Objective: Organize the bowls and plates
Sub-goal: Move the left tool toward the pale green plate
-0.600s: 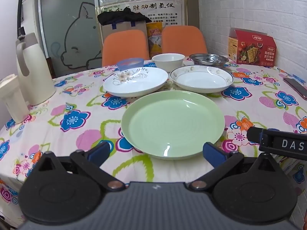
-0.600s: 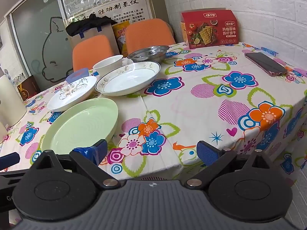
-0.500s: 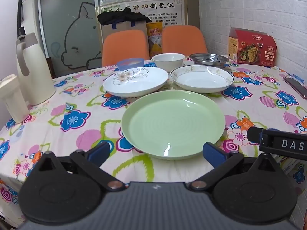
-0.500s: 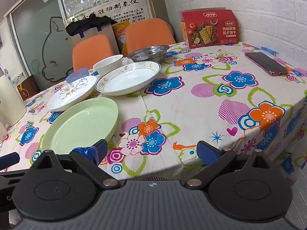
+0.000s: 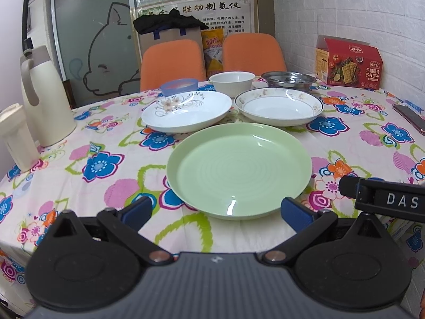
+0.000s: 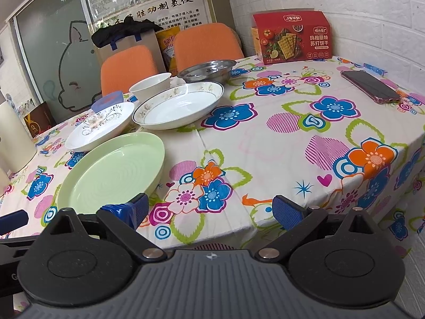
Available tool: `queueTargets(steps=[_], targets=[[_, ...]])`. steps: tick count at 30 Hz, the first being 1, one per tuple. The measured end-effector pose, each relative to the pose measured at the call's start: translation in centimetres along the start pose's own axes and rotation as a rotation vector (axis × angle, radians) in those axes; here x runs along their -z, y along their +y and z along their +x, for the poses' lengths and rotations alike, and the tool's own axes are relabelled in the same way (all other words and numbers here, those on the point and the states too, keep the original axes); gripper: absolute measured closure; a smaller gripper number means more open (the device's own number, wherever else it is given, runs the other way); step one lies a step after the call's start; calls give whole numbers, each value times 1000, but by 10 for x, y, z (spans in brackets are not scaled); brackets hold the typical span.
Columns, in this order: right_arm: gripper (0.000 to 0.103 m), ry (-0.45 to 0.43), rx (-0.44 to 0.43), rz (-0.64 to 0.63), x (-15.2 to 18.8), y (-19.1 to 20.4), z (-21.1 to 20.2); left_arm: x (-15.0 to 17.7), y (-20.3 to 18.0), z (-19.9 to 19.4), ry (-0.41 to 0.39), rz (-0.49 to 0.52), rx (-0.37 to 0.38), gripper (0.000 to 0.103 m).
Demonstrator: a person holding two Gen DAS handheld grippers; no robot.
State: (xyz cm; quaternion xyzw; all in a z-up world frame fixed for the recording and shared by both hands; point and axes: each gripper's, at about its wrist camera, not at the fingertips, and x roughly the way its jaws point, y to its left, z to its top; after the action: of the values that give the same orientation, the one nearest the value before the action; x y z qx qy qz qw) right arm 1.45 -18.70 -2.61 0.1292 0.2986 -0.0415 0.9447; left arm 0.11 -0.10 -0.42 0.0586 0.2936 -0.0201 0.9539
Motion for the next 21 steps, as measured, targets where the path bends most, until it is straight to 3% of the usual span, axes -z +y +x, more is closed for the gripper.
queueTargets(steps=[21], targets=[[16,21,1,3,0,4,6,1,5,5,12,-1,1,0]])
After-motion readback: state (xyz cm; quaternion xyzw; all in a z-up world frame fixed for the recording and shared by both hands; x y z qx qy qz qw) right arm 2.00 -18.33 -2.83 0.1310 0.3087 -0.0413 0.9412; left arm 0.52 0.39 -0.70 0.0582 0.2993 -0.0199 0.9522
